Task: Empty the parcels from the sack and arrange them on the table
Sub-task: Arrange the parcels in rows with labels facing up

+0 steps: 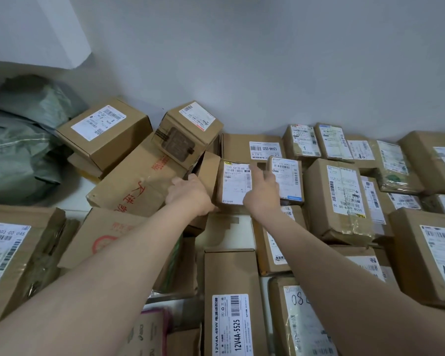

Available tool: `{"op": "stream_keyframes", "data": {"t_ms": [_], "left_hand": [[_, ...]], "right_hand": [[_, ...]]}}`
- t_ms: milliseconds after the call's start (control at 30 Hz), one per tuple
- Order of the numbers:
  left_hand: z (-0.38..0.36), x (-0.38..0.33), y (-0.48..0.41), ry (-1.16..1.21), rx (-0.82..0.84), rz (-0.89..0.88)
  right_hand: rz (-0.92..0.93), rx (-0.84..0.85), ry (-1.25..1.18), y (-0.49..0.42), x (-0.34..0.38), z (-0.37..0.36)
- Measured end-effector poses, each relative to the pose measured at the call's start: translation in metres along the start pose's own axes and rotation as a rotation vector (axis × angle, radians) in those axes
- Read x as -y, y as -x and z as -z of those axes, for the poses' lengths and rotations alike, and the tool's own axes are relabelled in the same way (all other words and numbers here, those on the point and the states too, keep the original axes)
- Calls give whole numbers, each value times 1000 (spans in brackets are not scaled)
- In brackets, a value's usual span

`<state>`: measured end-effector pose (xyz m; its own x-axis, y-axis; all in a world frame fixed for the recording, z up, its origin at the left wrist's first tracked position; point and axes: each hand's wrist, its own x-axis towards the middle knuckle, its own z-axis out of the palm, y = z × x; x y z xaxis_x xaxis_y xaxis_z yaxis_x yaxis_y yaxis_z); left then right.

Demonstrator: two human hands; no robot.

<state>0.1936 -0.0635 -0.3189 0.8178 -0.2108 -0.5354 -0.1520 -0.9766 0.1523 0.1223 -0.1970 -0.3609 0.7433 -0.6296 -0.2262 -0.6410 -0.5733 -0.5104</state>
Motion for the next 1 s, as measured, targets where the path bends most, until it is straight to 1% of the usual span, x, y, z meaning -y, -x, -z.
{"op": "stream_keyframes", "data": {"t_ms": [33,67,100,133,200,267,300,367,433,500,567,633,700,767,867,933,1000], "left_hand": [[-1,1,-3,17,23,-4],[-2,1,-7,47,47,-13],[-3,1,-10,81,66,-27],[-5,1,-14,109,73,-45],[-6,2,-17,131,48,-68],[-4,4,-17,120,25,-72],[-4,5,-18,111,22,-72],[-2,7,-16,98,40,-67],[-1,9,-15,78,55,-68],[1,11,-12,95,24,-78],[3,10,-8,217,-63,-53],[8,9,-5,415,-182,27],[13,8,-7,626,-264,116],[20,4,-7,797,-294,184],[34,-6,-9,975,-293,216],[40,-13,-24,1100,-282,252],[42,-19,-43,1186,-270,307]], "right_hand": [[76,-45,178,3,-3,-3],[147,-100,304,1,-8,-8],[183,-145,365,0,-11,-11],[194,-173,366,-1,-11,-13],[176,-163,226,-1,-7,-14],[133,-124,53,6,4,-12],[118,-93,14,10,9,-12],[89,-3,-11,17,17,-16],[101,107,-4,24,23,-20],[115,174,-24,29,27,-21],[99,170,-57,32,30,-19],[64,129,-101,33,31,-14],[34,105,-143,32,31,-6],[31,100,-199,30,28,5],[42,54,-295,27,20,21],[11,34,-361,23,11,27],[-51,49,-423,17,-1,30]]}}
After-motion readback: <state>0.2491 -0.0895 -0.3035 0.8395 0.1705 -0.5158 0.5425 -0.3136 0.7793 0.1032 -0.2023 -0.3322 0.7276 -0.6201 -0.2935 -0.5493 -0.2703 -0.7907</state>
